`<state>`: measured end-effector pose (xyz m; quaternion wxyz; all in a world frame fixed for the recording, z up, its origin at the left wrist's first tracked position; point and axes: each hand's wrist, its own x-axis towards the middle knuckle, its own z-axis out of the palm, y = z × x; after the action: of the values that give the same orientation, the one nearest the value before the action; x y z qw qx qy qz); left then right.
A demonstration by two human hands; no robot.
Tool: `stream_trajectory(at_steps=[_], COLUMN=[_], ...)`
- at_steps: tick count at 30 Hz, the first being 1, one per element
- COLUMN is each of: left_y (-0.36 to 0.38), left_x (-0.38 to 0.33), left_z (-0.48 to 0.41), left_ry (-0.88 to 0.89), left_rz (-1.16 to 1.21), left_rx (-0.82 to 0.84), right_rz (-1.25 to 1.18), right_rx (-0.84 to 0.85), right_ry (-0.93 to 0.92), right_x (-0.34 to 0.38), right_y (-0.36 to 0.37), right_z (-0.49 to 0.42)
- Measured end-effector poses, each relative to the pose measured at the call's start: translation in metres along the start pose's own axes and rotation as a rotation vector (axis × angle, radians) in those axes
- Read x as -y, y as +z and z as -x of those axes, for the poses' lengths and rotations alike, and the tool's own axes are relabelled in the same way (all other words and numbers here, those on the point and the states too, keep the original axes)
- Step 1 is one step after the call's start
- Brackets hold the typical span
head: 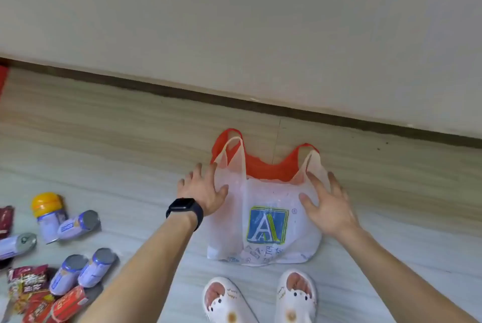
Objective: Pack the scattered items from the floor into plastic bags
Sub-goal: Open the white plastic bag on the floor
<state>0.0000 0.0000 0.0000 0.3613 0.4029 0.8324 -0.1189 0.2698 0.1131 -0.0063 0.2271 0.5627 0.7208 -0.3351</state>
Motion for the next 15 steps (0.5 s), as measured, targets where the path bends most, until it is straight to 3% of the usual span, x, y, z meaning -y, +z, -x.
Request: stream_trajectory(at_steps=[5,8,15], left_y=[0.048,0.053,-0.028], left_x=[-0.005,-0.001,0.020], left_z=[-0.070,-0.057,0.061], left_ry=[-0.090,-0.130,-0.268], left_rz=[0.431,0.507,0.815], left_rx=[-0.013,-0.054,-0.066], right_rz=[-0.186,-0.323,-0.476], right_rx=[-0.108,-0.131,-0.172], right_ry=[0.249,0.348,0.177], right_x=[-0.011,-0.014,0.048], right_y=[0.036,0.042,-0.014], right_z=[-0.082,-0.079,0.049])
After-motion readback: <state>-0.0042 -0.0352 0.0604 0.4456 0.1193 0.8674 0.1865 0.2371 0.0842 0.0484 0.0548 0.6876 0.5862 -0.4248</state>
